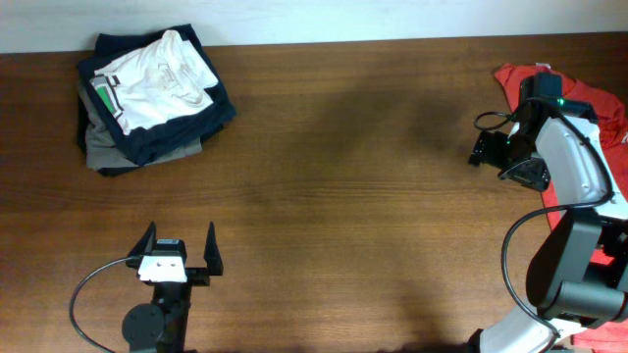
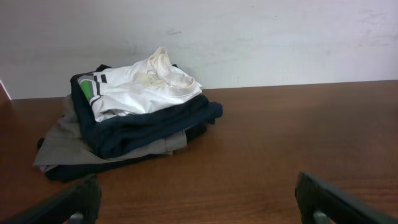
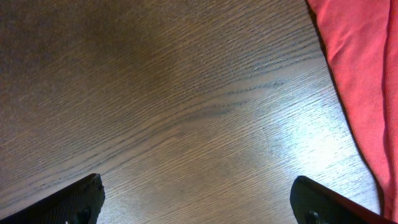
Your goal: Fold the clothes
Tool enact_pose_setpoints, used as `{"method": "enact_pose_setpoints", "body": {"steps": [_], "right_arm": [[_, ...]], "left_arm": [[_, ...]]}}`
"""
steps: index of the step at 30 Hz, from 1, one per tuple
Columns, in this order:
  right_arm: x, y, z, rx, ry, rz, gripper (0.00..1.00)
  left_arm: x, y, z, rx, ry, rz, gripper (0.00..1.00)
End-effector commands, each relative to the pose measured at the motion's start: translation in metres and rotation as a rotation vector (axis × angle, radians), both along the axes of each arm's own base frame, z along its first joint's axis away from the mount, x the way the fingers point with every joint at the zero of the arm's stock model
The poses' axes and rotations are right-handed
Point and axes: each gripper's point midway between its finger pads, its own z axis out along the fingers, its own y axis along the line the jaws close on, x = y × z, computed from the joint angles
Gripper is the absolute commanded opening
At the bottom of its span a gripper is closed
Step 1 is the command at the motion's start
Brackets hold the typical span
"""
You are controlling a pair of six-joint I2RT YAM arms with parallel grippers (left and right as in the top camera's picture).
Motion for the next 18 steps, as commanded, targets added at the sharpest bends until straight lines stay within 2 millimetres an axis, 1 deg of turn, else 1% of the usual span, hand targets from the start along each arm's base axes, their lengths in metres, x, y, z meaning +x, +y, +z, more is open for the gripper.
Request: {"method": "enact_pose_setpoints", "body": {"steps": [1,8,9,10,11,13,14,16,17,18], "right_arm": [[0.002,-0.005,0.003,-0.018,-0.008,-0.014,0.99],[0.002,-0.005,0.004,-0.018,-0.008,-0.014,0.99],[0.002,-0.004,0.005,-0.019,-0.012,-0.013,0.99],[0.003,-0.001,0.013,-0.023,-0.033,-0.004,0.99],[0.005,0.003,0.026,-0.031,-0.070,0.009,0.99],[0.005,0.025,0.083,-0.061,-0.228,0.064,0.99],[0.001,0.037,0.112,-0.073,-0.311,0.093,0.99],[-0.016,0.064,0.174,-0.089,-0.494,0.160,0.99],[-0.033,0.078,0.208,-0.093,-0.604,0.196,0.99],[-0.043,0.081,0.225,-0.100,-0.658,0.202,0.99]], "left_arm": [[0.000,0.003,-0.002,0.012,0.002,0.012,0.99],[0.000,0.003,-0.002,0.012,0.002,0.012,0.99],[0.000,0.003,-0.002,0.012,0.002,0.012,0.99],[0.000,0.003,-0.002,0.012,0.002,0.012,0.99],[0.000,0.003,-0.002,0.012,0.002,0.012,0.99],[0.000,0.003,-0.002,0.012,0.002,0.012,0.99],[0.000,0.003,-0.002,0.012,0.002,0.012,0.99],[0.000,0.003,-0.002,0.012,0.002,0.012,0.99],[0.000,0.003,-0.002,0.012,0.002,0.012,0.99],[0.000,0.003,-0.002,0.012,0.002,0.012,0.99]]}}
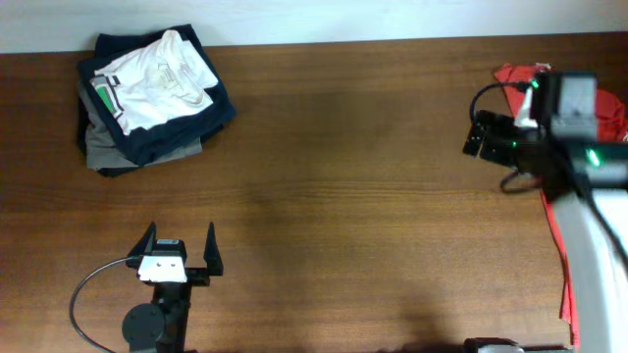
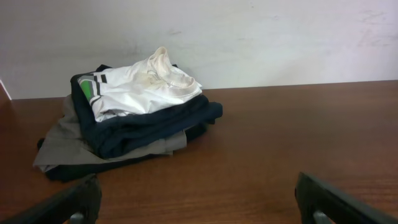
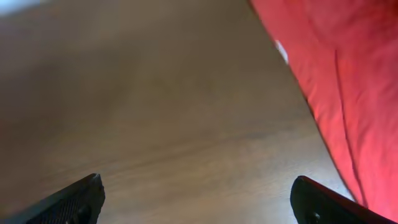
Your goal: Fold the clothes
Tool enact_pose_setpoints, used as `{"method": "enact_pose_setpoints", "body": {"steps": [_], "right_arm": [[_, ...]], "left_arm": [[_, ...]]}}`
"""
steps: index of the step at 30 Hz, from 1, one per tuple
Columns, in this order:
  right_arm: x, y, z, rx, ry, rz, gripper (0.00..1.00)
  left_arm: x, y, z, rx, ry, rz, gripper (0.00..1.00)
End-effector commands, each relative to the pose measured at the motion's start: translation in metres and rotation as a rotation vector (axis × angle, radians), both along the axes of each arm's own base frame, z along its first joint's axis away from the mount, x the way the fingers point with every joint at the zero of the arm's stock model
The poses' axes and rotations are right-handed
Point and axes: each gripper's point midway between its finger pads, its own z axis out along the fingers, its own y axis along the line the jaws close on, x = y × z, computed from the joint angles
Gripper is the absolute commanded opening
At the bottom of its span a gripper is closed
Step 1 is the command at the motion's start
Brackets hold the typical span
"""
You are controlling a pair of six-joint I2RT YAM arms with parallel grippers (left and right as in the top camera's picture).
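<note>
A red garment [image 1: 562,257] lies unfolded at the table's right edge, partly under my right arm; the right wrist view shows it [image 3: 329,81] to the right of the fingers. My right gripper [image 1: 477,134] hovers over bare wood just left of it, open and empty [image 3: 199,202]. A stack of folded clothes [image 1: 152,93], white on navy on grey, sits at the far left corner and also shows in the left wrist view [image 2: 134,118]. My left gripper [image 1: 180,257] rests open near the front edge, pointing at the stack, with nothing between its fingers [image 2: 199,202].
The brown wooden table [image 1: 343,176] reaches back to a white wall [image 2: 249,37]. A black cable loops beside the left arm's base [image 1: 83,294].
My right arm has changed posture, and its gripper sits slightly farther back and left. Its wrist view is now blurred and shows more of the red garment. The left arm has not moved.
</note>
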Motion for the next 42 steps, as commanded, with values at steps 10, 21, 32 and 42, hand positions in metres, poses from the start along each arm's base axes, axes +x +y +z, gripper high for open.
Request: {"method": "enact_pose_setpoints", "body": {"steps": [10,21,32,42], "right_arm": [[-0.144,0.010,0.048,-0.025,-0.500,0.011,0.99],[-0.103,0.033,-0.030,-0.004,-1.081,0.145,0.99],[-0.093,0.034,-0.090,-0.103,-0.925,0.201,0.98],[-0.094,0.032,-0.112,-0.119,-0.835,0.206,0.99]], "left_arm": [[0.000,0.002,-0.002,0.012,0.002,0.011,0.99],[0.000,0.002,-0.002,0.012,0.002,0.011,0.99],[0.000,0.002,-0.002,0.012,0.002,0.011,0.99],[0.000,0.002,-0.002,0.012,0.002,0.011,0.99]]}}
